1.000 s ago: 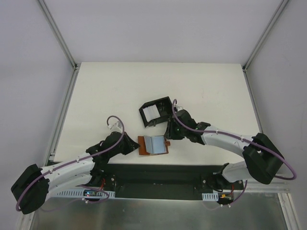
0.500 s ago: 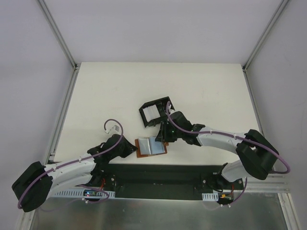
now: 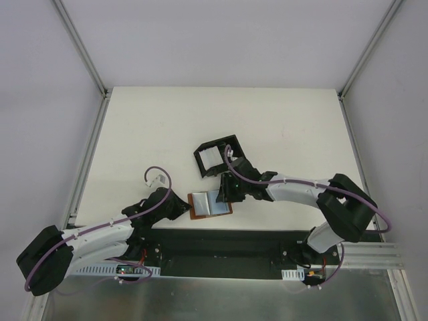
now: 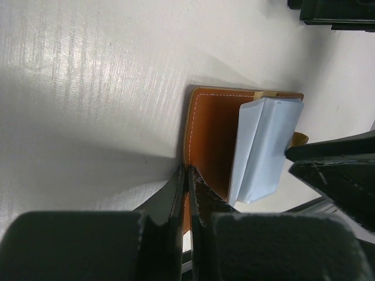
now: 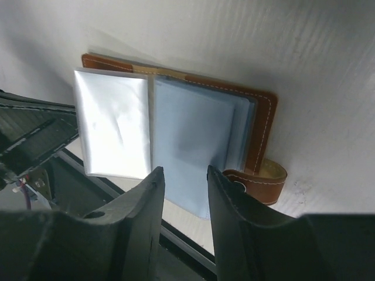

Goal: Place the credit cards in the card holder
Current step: Pick up the credit card from the storage box.

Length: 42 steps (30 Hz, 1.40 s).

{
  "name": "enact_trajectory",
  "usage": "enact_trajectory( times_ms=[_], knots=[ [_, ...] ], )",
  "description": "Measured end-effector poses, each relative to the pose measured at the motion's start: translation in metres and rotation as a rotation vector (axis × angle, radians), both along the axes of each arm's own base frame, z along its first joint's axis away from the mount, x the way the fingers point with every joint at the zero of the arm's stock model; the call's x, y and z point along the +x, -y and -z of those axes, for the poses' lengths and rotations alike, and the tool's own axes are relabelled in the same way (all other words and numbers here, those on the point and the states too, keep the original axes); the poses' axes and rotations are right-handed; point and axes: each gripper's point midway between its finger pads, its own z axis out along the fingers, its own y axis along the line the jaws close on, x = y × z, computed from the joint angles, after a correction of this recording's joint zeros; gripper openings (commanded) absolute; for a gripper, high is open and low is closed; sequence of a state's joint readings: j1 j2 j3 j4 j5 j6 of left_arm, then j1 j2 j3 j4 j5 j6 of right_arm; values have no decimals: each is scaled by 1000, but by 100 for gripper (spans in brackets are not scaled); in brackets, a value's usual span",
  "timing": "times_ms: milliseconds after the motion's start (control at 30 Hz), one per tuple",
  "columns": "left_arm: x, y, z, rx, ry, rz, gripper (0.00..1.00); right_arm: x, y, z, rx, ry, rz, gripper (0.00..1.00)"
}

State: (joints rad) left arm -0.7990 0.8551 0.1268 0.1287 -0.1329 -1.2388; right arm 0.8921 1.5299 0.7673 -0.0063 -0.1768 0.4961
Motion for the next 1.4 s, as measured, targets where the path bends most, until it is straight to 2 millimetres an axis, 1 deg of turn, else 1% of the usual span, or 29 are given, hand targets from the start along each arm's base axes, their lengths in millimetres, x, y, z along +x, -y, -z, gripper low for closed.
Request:
enact_trajectory(
  times_ms=[100,267,433,667,767,833,900,1000,1100,1133,1200,1400],
  knots=[
    [0,0,1,2,-1,0,0,-7,-1,12,-31,-30,-15,39],
    [2,2,1,8,-6,0,0,-4,-18,11,-20,-37,-41,39],
    [5,4,1,7,-5,0,0,-4,-36,10,31,-55,-68,39],
    [8,8,2,-1,-7,-6,0,-3,-45,2,79,-30,-103,41],
    [9,9,2,-7,-10,-13,0,1,-46,-12,100,14,-112,42],
    [9,9,2,-11,-12,-17,0,4,-42,-24,106,55,-102,42],
    [9,9,2,-13,-14,-19,0,10,-35,-38,99,99,-78,43],
    [9,9,3,-12,-14,-19,0,17,-21,-44,72,130,-41,43],
    [10,10,3,-13,-13,-18,0,20,-7,-34,24,125,-10,43],
    [10,10,3,-12,-14,-18,0,18,0,-26,-5,110,-3,43],
    [10,11,3,-13,-13,-18,0,15,7,-18,-34,91,2,43],
    [11,12,2,-11,-12,-15,0,9,13,2,-89,45,-2,43]
  ],
)
